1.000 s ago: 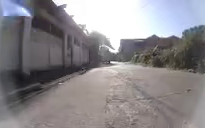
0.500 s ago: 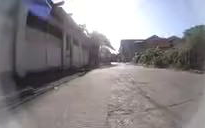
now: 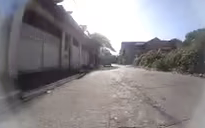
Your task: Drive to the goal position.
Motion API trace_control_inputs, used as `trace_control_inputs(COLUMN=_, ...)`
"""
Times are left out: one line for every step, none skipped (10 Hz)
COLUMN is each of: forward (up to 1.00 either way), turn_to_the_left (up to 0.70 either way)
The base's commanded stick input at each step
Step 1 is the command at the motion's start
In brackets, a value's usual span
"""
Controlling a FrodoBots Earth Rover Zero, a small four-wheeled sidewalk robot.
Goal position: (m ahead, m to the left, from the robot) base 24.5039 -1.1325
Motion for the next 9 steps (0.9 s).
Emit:
trace_control_inputs(forward=0.7, turn_to_the_left=0.0)
trace_control_inputs(forward=0.7, turn_to_the_left=0.0)
trace_control_inputs(forward=0.7, turn_to_the_left=0.0)
trace_control_inputs(forward=0.7, turn_to_the_left=0.0)
trace_control_inputs(forward=0.7, turn_to_the_left=0.0)
trace_control_inputs(forward=0.7, turn_to_the_left=0.0)
trace_control_inputs(forward=0.7, turn_to_the_left=0.0)
trace_control_inputs(forward=0.7, turn_to_the_left=0.0)
trace_control_inputs(forward=0.7, turn_to_the_left=0.0)
